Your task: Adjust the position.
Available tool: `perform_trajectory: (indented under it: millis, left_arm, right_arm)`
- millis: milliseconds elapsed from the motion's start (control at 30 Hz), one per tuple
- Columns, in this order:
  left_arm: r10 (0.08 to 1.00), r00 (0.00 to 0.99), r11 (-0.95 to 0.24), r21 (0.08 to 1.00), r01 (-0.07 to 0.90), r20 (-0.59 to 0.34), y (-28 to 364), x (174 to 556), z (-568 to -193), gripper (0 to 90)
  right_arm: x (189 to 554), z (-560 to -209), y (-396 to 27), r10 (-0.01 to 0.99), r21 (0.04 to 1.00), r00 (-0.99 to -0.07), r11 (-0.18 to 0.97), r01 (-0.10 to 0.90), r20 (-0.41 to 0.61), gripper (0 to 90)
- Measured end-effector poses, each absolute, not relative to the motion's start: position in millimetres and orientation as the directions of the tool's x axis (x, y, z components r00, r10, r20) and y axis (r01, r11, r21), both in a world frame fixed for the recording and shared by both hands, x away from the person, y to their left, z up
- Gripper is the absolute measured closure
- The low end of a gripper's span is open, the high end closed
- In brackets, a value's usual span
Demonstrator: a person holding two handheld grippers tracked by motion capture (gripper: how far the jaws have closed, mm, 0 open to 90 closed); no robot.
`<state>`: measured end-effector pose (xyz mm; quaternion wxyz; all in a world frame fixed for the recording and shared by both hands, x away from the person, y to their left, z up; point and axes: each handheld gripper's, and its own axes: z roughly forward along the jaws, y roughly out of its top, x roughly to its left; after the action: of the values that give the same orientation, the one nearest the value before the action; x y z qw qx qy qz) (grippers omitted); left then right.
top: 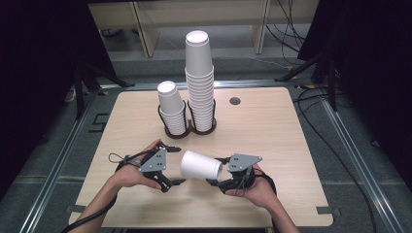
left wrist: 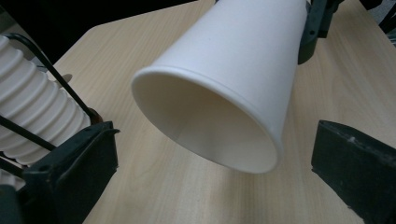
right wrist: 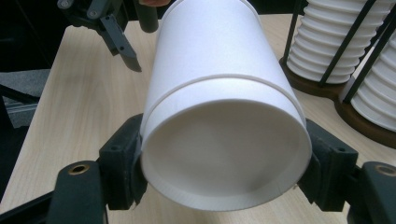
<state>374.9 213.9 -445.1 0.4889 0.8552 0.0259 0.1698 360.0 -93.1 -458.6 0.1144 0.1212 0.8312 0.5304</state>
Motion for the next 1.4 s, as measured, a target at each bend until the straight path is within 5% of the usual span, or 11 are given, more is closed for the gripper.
perform_trajectory:
  millis: [1400]
  left_arm:
    - [0.183,0.971,-0.474,0.879,-0.051,0.156,206.4,382.9,-463.9,0.0]
  right_arm:
    - [361.1,-461.3,-80.3,0.256,0.900,-0.966,0.429,0.079,-0.037,28.1]
